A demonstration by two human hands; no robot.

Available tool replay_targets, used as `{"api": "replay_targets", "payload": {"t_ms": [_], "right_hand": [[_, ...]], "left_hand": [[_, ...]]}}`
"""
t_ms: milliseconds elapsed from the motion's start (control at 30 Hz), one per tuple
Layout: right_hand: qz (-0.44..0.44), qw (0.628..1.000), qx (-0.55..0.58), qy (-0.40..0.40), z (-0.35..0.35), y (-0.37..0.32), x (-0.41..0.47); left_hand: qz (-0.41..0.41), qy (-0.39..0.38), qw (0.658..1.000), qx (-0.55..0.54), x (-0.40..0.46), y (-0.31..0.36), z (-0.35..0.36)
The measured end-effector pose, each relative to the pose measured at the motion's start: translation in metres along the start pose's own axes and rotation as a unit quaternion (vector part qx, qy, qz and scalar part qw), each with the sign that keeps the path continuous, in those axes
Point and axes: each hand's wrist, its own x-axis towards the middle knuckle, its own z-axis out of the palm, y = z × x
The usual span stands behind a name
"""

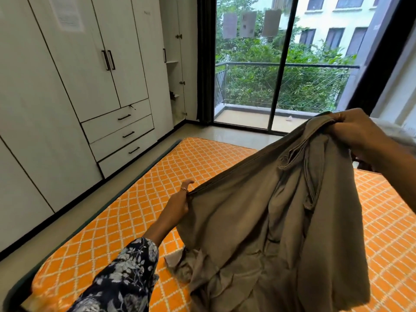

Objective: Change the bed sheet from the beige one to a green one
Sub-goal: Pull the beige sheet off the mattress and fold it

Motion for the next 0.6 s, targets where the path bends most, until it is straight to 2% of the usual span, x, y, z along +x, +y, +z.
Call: {"api": "replay_targets", "payload": {"t_ms": [133, 233, 400, 467, 500, 600], "right_hand": [[0.053, 0.997, 0.021, 0.051, -0.007, 0.006, 0.011], [0.071, 0.995, 0.010, 0.067, -0.014, 0.010, 0.018], [0.098, 0.990, 0.013, 0.098, -0.029, 0.018, 0.019], [0.096, 0.989, 0.015, 0.108, -0.034, 0.018, 0.013], [0.097, 0.988, 0.022, 0.115, -0.037, 0.018, 0.009], [0.103, 0.981, 0.051, 0.154, -0.050, 0.022, 0.000]], "left_hand": [[0.061, 0.060, 0.996, 0.028, -0.002, 0.015, -0.022], [0.101, 0.070, 0.989, 0.086, 0.014, 0.028, -0.048], [0.175, -0.063, 0.962, 0.199, 0.048, 0.033, -0.090], [0.166, -0.056, 0.971, 0.165, 0.060, 0.035, -0.097], [0.131, -0.050, 0.980, 0.138, 0.067, 0.036, -0.100], [0.049, -0.038, 0.998, -0.024, 0.082, 0.036, -0.109]]}}
